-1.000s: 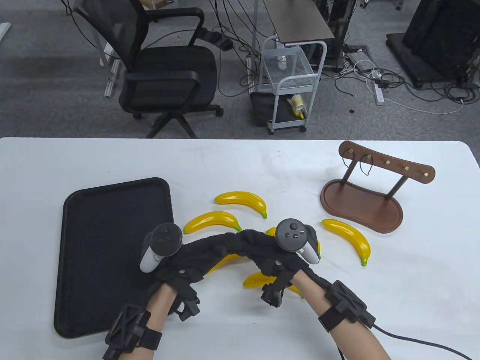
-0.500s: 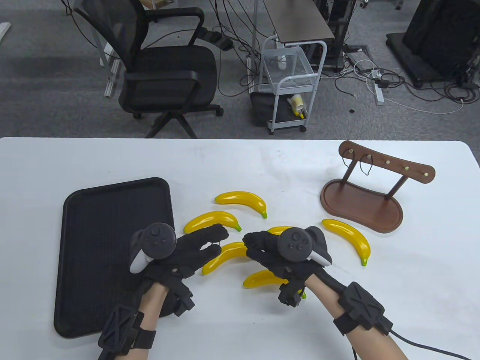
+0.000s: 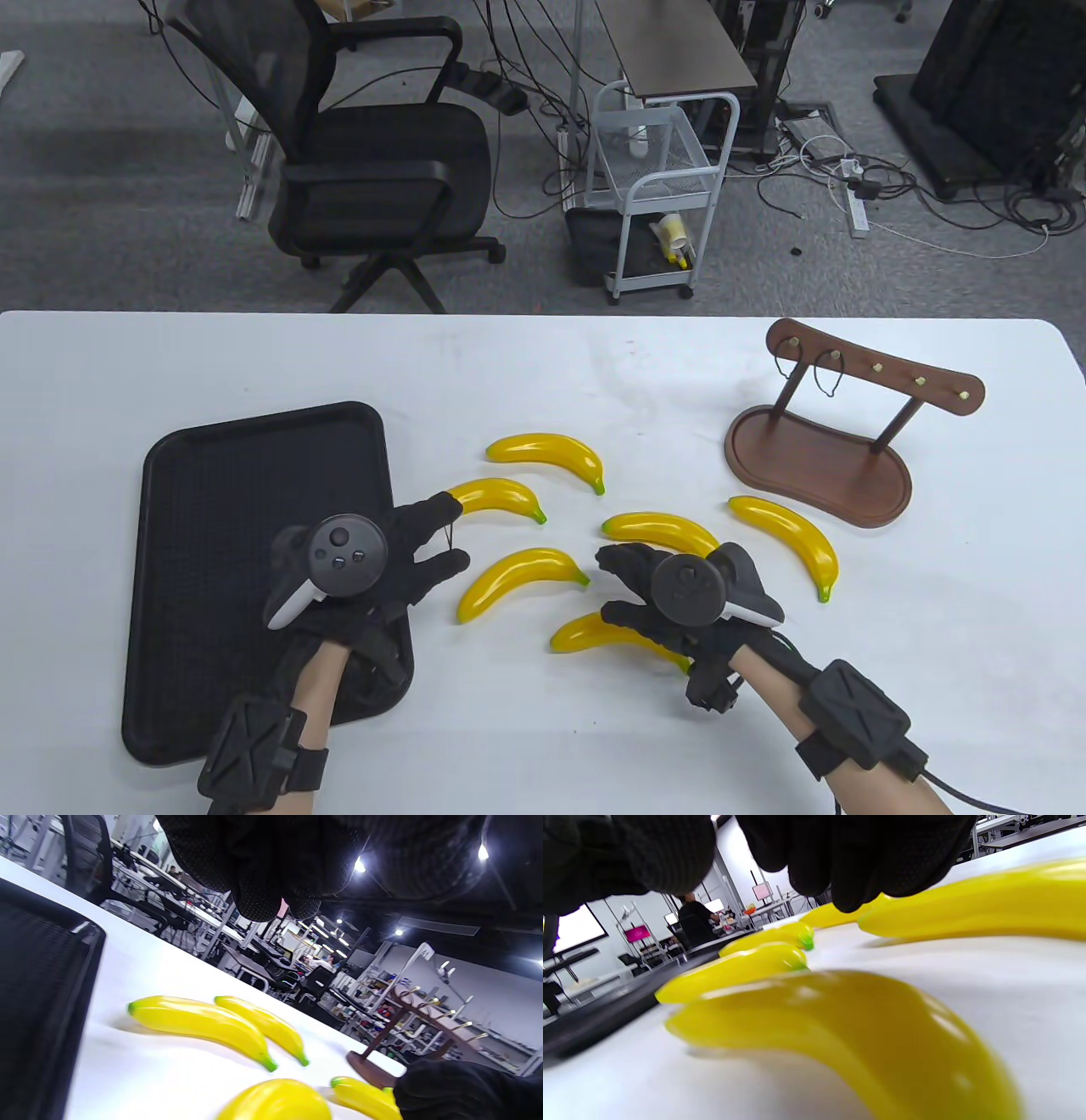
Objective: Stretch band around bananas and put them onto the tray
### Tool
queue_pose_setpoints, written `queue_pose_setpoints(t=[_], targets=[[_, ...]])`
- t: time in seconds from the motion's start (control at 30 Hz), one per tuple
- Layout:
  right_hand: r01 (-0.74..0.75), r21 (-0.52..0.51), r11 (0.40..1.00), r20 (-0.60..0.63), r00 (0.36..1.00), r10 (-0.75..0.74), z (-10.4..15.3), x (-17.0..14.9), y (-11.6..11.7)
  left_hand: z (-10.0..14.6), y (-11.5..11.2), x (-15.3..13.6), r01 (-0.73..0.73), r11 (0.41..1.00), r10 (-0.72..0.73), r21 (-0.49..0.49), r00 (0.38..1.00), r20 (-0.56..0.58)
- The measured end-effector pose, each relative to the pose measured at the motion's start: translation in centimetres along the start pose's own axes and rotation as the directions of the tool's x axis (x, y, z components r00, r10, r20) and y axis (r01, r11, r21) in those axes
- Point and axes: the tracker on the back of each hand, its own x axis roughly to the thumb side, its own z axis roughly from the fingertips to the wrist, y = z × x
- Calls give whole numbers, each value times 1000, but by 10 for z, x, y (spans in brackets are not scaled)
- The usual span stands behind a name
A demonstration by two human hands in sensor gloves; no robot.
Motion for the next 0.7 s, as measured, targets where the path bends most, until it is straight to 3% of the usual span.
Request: queue_pose_setpoints(t=[0.37, 0.7], targets=[[-114, 86, 990, 34, 993, 112, 9, -7, 29, 0, -17, -17, 46, 999, -47, -14, 998, -41], [-224, 113, 968, 59, 974, 219, 10, -2, 41, 2, -16, -26, 33, 999, -32, 16, 998, -55]])
